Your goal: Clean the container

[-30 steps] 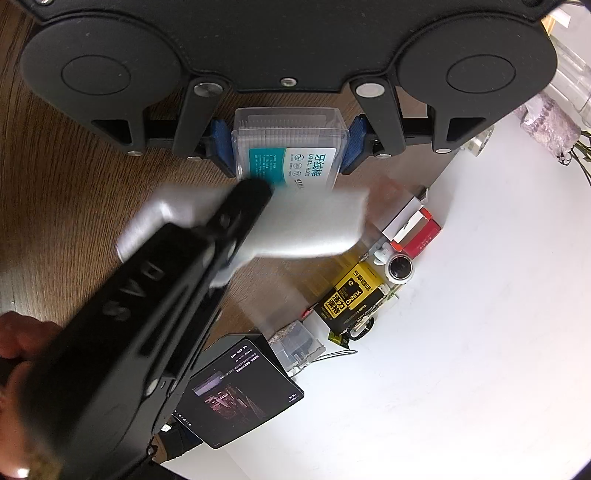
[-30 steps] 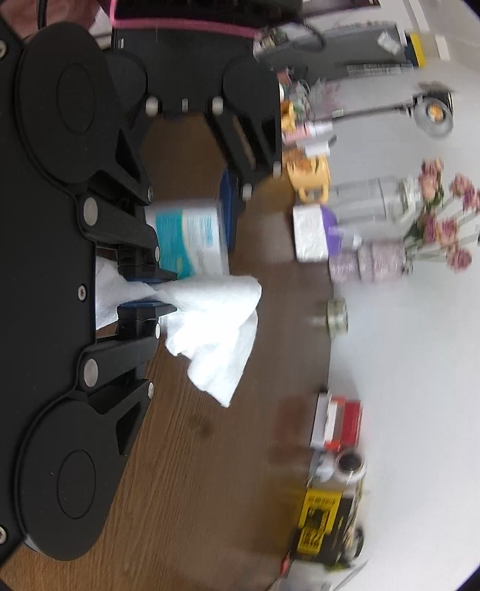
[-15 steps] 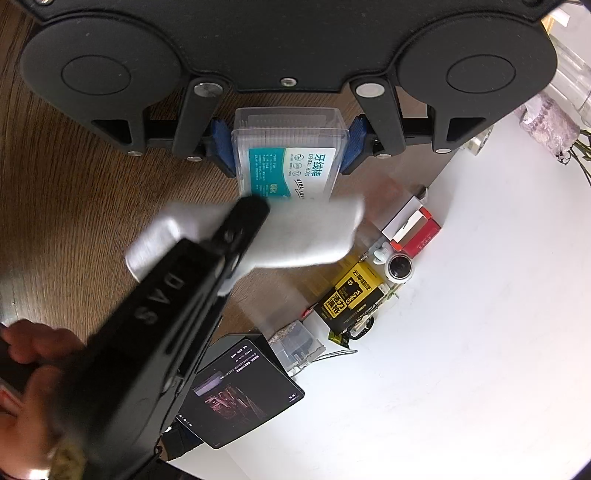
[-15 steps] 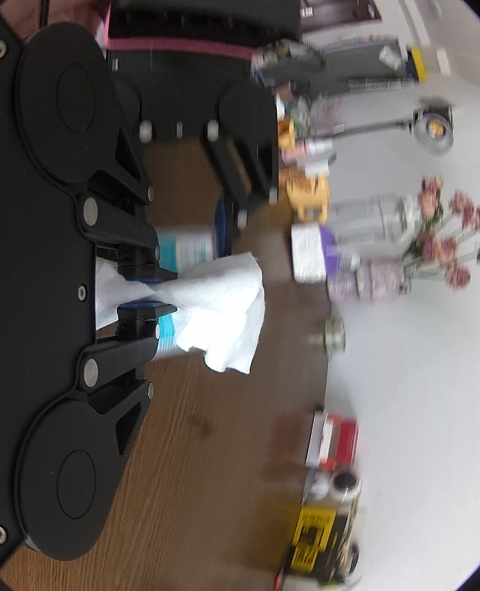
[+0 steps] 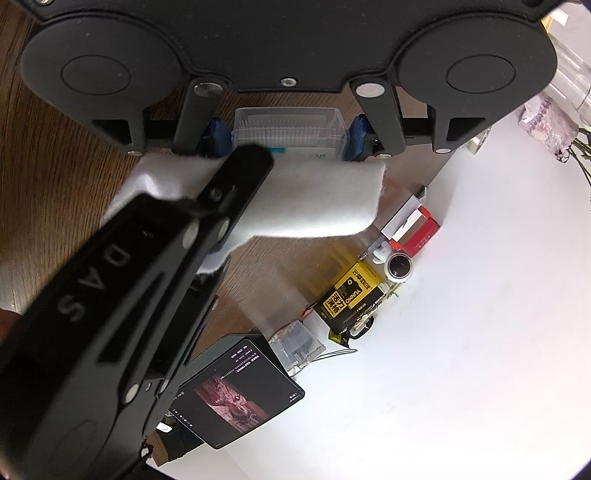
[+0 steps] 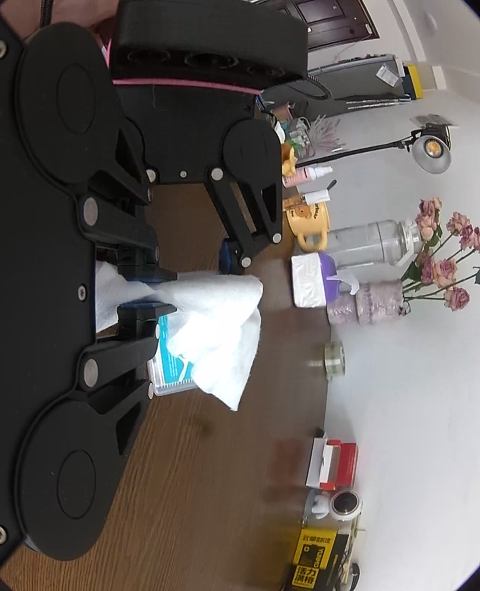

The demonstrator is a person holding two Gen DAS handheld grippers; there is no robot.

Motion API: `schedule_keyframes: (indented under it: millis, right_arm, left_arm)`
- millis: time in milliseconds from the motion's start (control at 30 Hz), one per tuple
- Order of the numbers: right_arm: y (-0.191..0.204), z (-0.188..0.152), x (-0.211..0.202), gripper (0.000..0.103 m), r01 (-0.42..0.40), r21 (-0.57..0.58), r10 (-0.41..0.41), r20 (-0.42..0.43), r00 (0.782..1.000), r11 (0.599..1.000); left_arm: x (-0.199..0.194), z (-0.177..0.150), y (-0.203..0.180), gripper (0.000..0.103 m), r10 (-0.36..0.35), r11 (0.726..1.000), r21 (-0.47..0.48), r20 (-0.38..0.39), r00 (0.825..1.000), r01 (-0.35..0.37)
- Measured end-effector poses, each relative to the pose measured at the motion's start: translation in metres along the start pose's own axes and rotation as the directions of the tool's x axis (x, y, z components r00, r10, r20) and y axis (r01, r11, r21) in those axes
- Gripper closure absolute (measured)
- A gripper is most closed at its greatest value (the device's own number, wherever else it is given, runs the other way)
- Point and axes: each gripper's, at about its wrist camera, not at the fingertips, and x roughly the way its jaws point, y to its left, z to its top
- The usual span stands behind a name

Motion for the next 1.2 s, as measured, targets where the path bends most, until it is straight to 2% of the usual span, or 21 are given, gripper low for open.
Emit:
schedule_keyframes:
  millis: [333,733,1033,1200]
  right_arm:
    - [-0.037,0.001,0.001,0.094,0.11,0.067,-0.108,-0.025,0.994,0.992]
    - [-0.047,0.027,0.017,0.094,0.106,0.042,-0.106,0.004,0.994,0.994]
    - [-0.05,-0.001,0.002,0.094,0.112,0.08,-0.11,-0.035,0.993,0.99]
    - [-0.051,0.007,0.005,0.094,0.108,0.071,-0.107,-0.026,0.994,0.992]
  left_arm:
    - [0.0,0.0,-0.001,0.046,-0.003,1.0,0.007,0.001,1.0,0.003]
    - [-0.004,0.0,-0.003,0.046,-0.008,1.0,-0.001,-0.001,1.0,0.008]
    - [-0.014,-0.001,-0.008,0.046,-0.003,1.0,0.008,0.002,1.0,0.003]
    - [-0.013,-0.002,-0.004,0.046,0.001,1.0,0.014,0.002,1.0,-0.001]
